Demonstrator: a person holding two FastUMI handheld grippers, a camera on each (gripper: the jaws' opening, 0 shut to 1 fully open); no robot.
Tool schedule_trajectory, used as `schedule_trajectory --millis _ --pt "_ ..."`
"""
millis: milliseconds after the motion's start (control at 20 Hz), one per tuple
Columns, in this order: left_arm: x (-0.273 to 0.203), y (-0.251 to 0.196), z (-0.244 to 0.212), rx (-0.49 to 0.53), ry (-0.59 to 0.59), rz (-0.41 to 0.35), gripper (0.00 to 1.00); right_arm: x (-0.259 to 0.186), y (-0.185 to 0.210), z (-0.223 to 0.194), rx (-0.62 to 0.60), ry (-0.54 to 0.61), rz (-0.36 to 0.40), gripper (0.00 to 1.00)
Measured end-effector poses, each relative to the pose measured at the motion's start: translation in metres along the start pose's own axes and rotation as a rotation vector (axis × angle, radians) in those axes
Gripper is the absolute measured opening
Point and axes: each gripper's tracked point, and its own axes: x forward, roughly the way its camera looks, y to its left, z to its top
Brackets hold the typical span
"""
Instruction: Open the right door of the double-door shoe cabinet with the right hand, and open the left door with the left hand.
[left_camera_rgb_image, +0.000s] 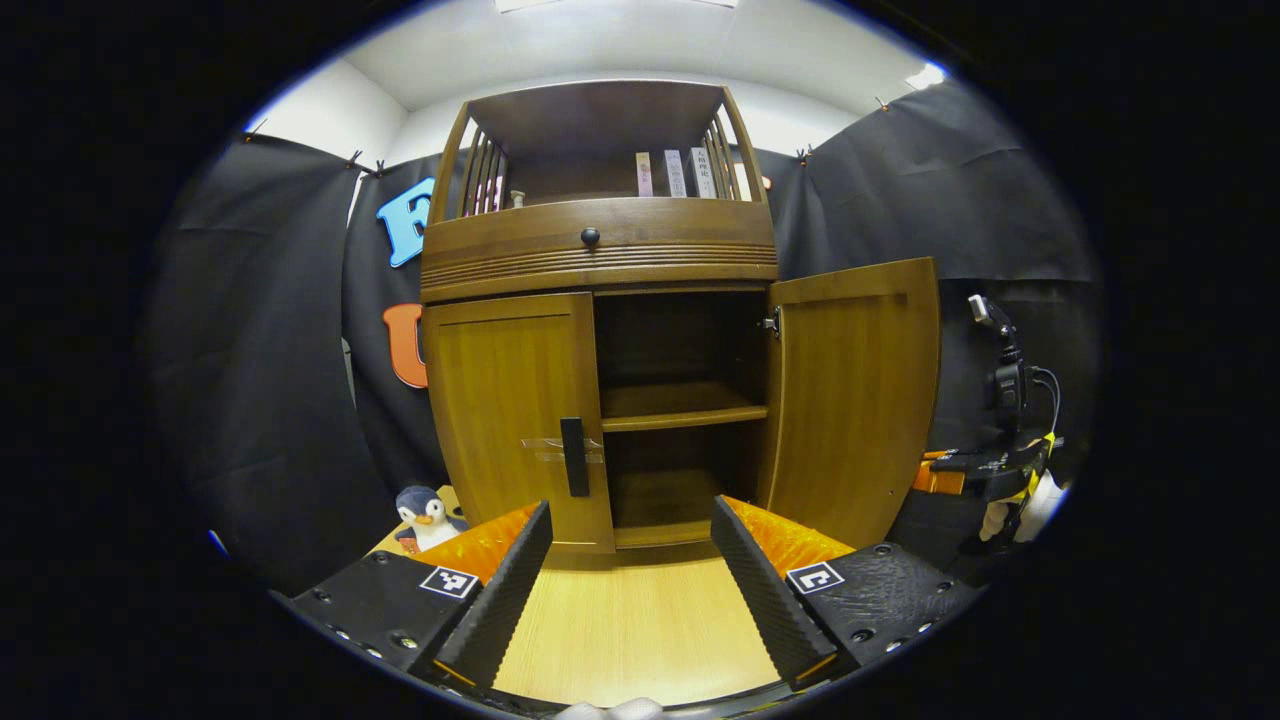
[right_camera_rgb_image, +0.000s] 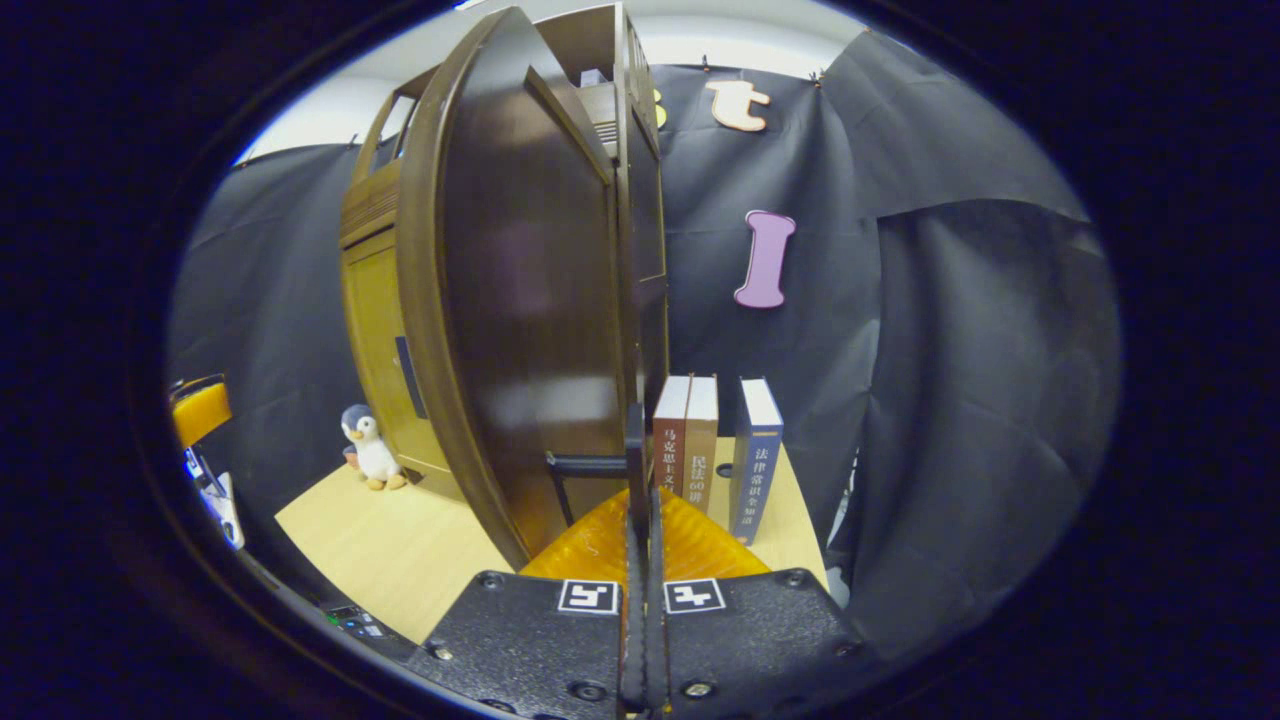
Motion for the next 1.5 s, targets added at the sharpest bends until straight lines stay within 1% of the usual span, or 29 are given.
schedule_trajectory --millis 250,350,500,550,600,750,800,850,900,1000,1050,1100,1150,1200,1250,1350,1500 --pt "0.002 0.001 0.007 -0.007 -0.013 0.021 0.96 0.000 -0.002 0.000 -0.033 0.026 0.055 0.04" --pt "0.003 0.008 0.007 -0.004 -0.014 0.021 0.96 0.000 -0.003 -0.001 -0.074 0.032 0.062 0.04" --pt "0.002 0.023 0.012 0.014 -0.019 0.013 0.96 -0.009 -0.003 0.003 -0.066 -0.004 0.061 0.06" --pt "0.002 0.031 0.014 0.021 -0.027 0.014 0.96 -0.017 -0.009 0.004 -0.058 -0.018 0.033 0.19" --pt "0.001 0.039 0.015 0.029 -0.033 0.014 0.96 -0.025 -0.016 0.005 -0.051 -0.028 0.000 0.24" --pt "0.004 0.062 0.015 0.042 -0.041 0.013 0.96 -0.056 -0.027 0.020 0.022 -0.074 -0.125 0.61" --pt "0.005 0.067 0.015 0.046 -0.041 0.011 0.96 -0.068 -0.029 0.030 0.045 -0.102 -0.178 0.74" --pt "0.007 0.073 0.015 0.050 -0.042 0.008 0.96 -0.079 -0.028 0.041 0.064 -0.128 -0.220 0.79" --pt "0.008 0.081 0.014 0.055 -0.041 0.005 0.96 -0.089 -0.021 0.052 0.078 -0.156 -0.250 0.80" --pt "0.012 0.092 0.014 0.062 -0.044 -0.001 0.96 -0.103 -0.002 0.076 0.082 -0.215 -0.284 0.84" --pt "0.013 0.097 0.014 0.068 -0.045 -0.001 0.96 -0.111 0.010 0.088 0.066 -0.244 -0.298 0.83" --pt "0.015 0.104 0.015 0.070 -0.046 0.001 0.96 -0.113 0.021 0.097 0.046 -0.256 -0.314 0.92" --pt "0.016 0.110 0.015 0.069 -0.050 0.003 1.00 -0.115 0.037 0.104 0.018 -0.275 -0.320 1.00" --pt "0.017 0.115 0.015 0.066 -0.054 0.005 0.96 -0.114 0.054 0.110 -0.009 -0.287 -0.316 1.00" --pt "0.020 0.121 0.015 0.065 -0.054 0.006 0.96 -0.111 0.070 0.112 -0.027 -0.293 -0.315 0.99" --pt "0.025 0.133 0.014 0.059 -0.055 0.015 0.96 -0.103 0.107 0.110 -0.043 -0.292 -0.287 1.00" --pt "0.034 0.145 0.012 0.043 -0.056 0.024 0.96 -0.082 0.149 0.089 -0.009 -0.274 -0.266 1.00"
